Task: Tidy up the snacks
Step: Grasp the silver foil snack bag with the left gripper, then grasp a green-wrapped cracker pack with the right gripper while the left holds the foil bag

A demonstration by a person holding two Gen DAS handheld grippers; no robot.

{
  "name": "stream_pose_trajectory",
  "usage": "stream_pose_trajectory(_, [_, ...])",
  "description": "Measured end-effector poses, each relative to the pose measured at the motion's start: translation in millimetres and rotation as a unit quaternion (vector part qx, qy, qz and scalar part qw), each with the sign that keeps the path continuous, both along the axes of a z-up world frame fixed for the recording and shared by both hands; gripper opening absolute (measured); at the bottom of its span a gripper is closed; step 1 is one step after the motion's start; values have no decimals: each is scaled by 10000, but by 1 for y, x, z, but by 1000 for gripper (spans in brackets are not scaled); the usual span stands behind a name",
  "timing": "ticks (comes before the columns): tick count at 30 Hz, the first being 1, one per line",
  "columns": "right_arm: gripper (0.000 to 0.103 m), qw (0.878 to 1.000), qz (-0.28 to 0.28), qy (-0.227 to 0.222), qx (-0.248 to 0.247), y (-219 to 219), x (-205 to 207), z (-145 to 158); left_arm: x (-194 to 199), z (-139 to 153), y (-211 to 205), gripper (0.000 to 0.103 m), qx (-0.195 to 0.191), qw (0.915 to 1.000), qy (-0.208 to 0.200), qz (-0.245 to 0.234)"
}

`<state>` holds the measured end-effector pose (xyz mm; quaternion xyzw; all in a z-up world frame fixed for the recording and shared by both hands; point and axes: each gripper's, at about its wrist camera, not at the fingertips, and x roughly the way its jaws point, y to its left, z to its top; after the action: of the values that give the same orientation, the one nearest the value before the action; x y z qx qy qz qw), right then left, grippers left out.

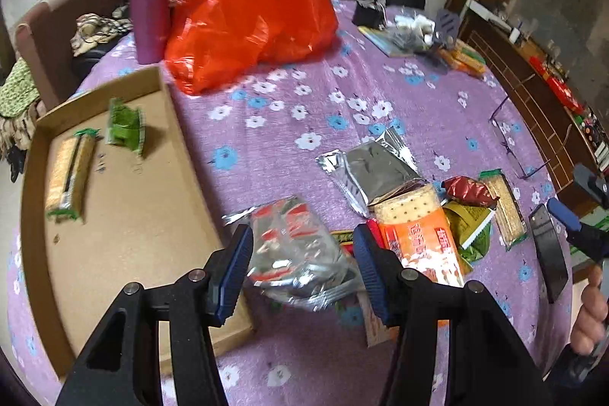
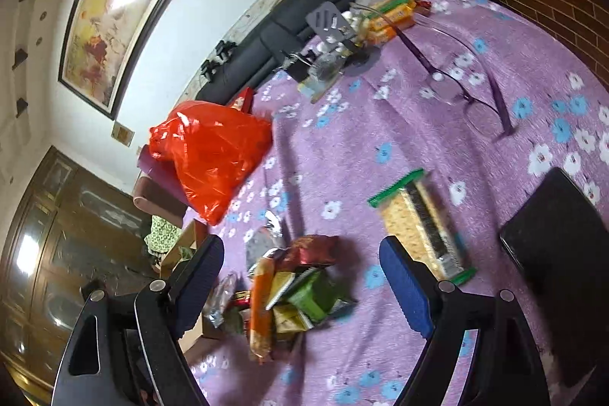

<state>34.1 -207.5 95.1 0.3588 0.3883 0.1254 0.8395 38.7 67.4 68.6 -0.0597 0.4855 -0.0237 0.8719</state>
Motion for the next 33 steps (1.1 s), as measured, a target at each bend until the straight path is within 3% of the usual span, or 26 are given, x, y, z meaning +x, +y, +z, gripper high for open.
stream_pose_trajectory(6, [87,9997,69,-137,-188,2,-3,0,28,-11,-3,54,492,9971,532,213])
stream_pose_trajectory(13, [87,9987,100,-268,-433,4,-4,3,41,-36,-8,54,680,9925,982,268])
stream_pose_trajectory(16, [87,9983,115,-278,-505,4,-4,1,35,-36,-13,54,522,9944,905,150])
stream_pose_trajectory(20, [87,9978,102,-209,-619,3,0,-5,18,-24,-26,54,-113,9972,650,-347])
stream_pose_trajectory(25, [87,9941,222,-5,-1065,10,10,-14,-2,-11,-32,56,335,9985,249,-353])
stream_pose_trajectory(28, [87,9894,321,72,-1417,15,16,-19,-11,-4,-25,62,430,9987,86,-240])
stream_pose_trajectory(33, [87,9754,365,356,-2146,25,29,-28,-5,-10,-12,63,429,9987,187,-213])
